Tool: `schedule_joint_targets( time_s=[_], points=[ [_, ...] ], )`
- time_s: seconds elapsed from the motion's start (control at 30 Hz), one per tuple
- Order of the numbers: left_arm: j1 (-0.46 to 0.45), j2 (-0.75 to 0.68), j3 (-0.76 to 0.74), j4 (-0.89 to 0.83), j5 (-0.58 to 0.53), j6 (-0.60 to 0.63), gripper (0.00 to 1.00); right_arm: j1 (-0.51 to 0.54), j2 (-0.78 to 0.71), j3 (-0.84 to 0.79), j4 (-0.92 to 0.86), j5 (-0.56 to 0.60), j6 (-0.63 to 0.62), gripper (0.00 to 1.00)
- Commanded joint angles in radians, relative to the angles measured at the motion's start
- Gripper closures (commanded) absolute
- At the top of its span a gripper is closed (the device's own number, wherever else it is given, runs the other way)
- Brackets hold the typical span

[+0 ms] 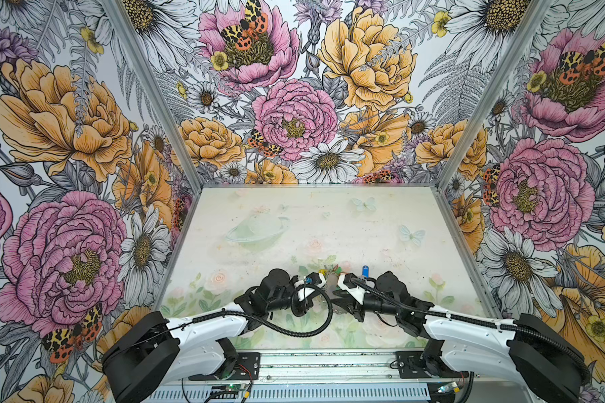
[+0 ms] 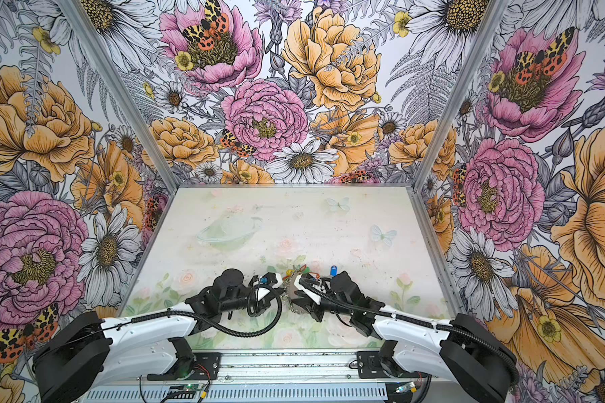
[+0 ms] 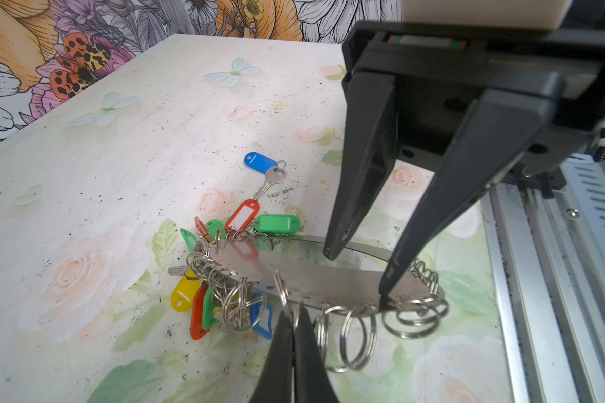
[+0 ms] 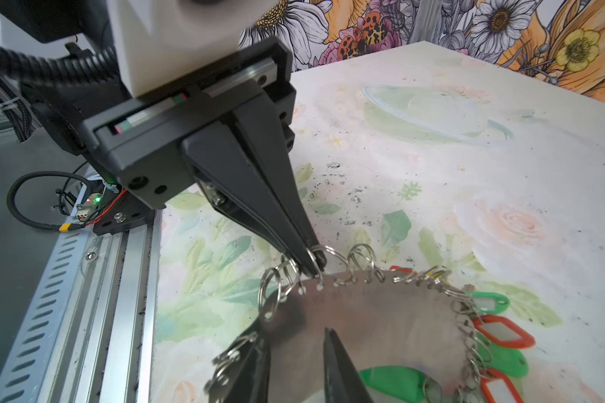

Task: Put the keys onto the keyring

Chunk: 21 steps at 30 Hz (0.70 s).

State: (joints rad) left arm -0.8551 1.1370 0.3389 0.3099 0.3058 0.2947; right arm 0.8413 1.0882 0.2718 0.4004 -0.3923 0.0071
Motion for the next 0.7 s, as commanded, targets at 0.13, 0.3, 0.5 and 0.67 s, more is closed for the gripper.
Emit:
schedule_joint_targets(
  time_s=[0.13, 0.3, 0.5, 0.67],
  points=[
    [-0.019, 0.01, 0.017, 0.046, 0.027, 0.007, 1.0, 0.011, 0.007, 0.004, 0.025, 0.05, 0.007, 0.73],
    [-0.024, 0.004, 0.011, 0.045, 0.06, 0.021, 1.0, -0.002, 0.006, 0.016, 0.025, 0.022, -0.004, 0.74],
    [-0.033, -0.002, 0.007, 0.037, 0.092, 0.041, 1.0, -0.069, 0.019, 0.044, 0.02, -0.133, -0.023, 0.79],
    [-0.044, -0.016, -0.009, 0.021, 0.151, 0.101, 1.0, -0.084, 0.021, 0.041, 0.018, -0.208, -0.06, 0.8]
  ],
)
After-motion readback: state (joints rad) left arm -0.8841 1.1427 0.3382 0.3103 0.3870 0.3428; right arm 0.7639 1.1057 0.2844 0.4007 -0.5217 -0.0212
